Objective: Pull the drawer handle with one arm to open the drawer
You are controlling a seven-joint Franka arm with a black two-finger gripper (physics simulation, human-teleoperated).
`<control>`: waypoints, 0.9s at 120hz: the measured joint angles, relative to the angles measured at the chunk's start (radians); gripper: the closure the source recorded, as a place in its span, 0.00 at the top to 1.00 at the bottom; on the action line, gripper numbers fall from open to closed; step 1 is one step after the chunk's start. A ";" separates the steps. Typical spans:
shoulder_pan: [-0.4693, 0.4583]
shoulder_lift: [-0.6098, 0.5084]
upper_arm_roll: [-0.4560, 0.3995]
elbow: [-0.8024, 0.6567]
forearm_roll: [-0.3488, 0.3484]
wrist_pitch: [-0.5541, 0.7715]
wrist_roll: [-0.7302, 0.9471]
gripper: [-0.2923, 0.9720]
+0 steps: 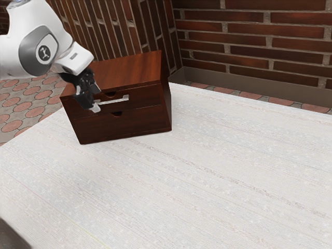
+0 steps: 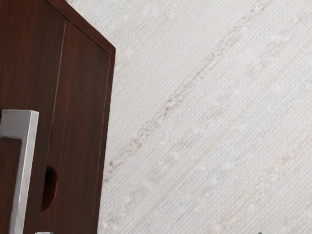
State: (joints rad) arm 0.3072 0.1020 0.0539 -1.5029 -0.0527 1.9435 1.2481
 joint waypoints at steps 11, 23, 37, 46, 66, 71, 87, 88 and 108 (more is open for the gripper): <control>0.003 0.015 0.000 -0.002 0.000 0.044 0.065 0.60; 0.004 0.021 -0.001 -0.011 0.019 0.085 0.116 0.59; 0.004 0.020 -0.012 -0.018 0.094 0.113 0.131 0.57; 0.003 0.027 -0.014 -0.018 0.113 0.125 0.135 0.56; 0.004 0.040 -0.014 -0.017 0.130 0.140 0.102 0.53; 0.004 0.043 -0.014 -0.016 0.131 0.142 0.086 0.53; 0.004 0.060 -0.013 -0.007 0.135 0.146 0.039 0.51; 0.005 0.061 -0.013 -0.007 0.135 0.146 0.037 0.51; 0.008 0.104 -0.013 0.026 0.135 0.150 -0.013 0.51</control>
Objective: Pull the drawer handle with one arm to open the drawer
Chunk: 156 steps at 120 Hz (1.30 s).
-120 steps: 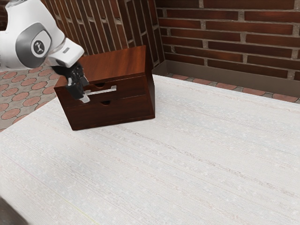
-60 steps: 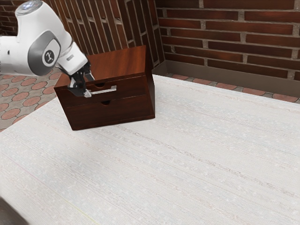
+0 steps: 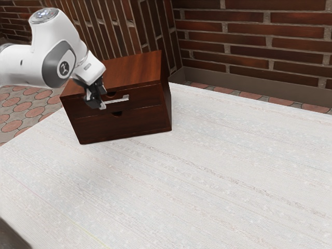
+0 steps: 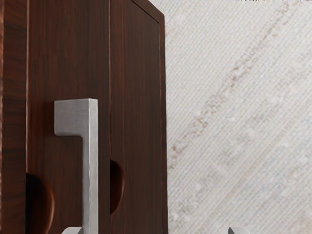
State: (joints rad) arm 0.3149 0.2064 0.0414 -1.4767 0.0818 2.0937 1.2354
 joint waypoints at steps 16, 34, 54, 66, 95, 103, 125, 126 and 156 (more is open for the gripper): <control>0.005 0.051 0.000 0.033 0.001 0.011 -0.030 0.50; 0.007 0.074 0.001 0.050 0.003 0.023 -0.056 0.50; 0.008 0.092 0.001 0.059 0.005 0.036 -0.077 0.49; 0.009 0.105 0.004 0.060 0.007 0.050 -0.087 0.49; 0.009 0.118 0.005 0.059 0.010 0.078 -0.102 0.48; 0.009 0.120 0.005 0.059 0.009 0.082 -0.106 0.48; 0.009 0.121 0.005 0.054 0.009 0.087 -0.113 0.42; 0.009 0.121 0.005 0.054 0.009 0.087 -0.113 0.42; 0.008 0.121 0.005 0.047 0.008 0.091 -0.121 0.33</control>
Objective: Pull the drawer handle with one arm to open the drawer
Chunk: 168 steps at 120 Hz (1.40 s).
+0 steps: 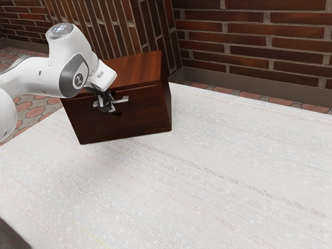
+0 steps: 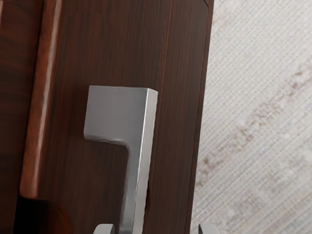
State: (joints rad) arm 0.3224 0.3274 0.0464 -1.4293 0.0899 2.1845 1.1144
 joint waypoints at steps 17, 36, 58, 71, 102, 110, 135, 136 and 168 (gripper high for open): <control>0.000 -0.011 0.000 -0.017 0.000 -0.002 -0.003 0.28; 0.000 -0.048 0.000 -0.056 0.001 -0.005 -0.004 0.25; -0.005 -0.079 -0.001 -0.102 0.001 -0.007 -0.006 0.25; -0.006 -0.102 -0.001 -0.136 0.001 -0.007 -0.005 0.25; -0.017 -0.164 -0.003 -0.201 0.000 -0.006 -0.001 0.24; -0.022 -0.183 -0.003 -0.222 -0.001 -0.006 0.000 0.23; -0.025 -0.224 -0.004 -0.286 -0.001 -0.003 0.001 0.24; -0.025 -0.225 -0.004 -0.289 -0.001 -0.003 0.001 0.24; -0.026 -0.298 -0.010 -0.370 -0.002 0.002 0.002 0.24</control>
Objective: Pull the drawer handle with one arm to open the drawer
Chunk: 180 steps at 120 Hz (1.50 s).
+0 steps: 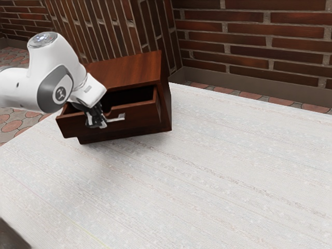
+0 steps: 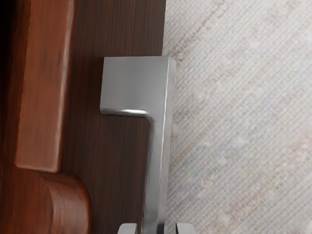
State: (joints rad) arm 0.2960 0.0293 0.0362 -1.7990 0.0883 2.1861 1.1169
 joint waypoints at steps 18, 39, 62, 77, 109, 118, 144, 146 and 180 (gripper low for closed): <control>0.010 -0.025 -0.014 -0.029 0.000 0.005 0.000 0.24; 0.020 -0.070 -0.029 -0.073 -0.002 0.010 0.001 0.23; 0.009 -0.085 -0.051 -0.093 -0.004 0.013 0.000 0.24; -0.004 -0.107 -0.055 -0.116 -0.004 0.014 0.000 0.24; 0.000 -0.157 -0.053 -0.174 -0.003 0.016 0.000 0.24; -0.001 -0.183 -0.053 -0.202 -0.002 0.019 0.000 0.24; 0.000 -0.247 -0.054 -0.282 0.001 0.038 -0.002 0.23; 0.000 -0.254 -0.055 -0.287 0.002 0.040 -0.002 0.22; 0.000 -0.509 -0.086 -0.220 0.004 -0.095 -0.004 0.33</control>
State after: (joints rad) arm 0.2956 -0.4796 -0.0495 -2.0195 0.0927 2.0911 1.1130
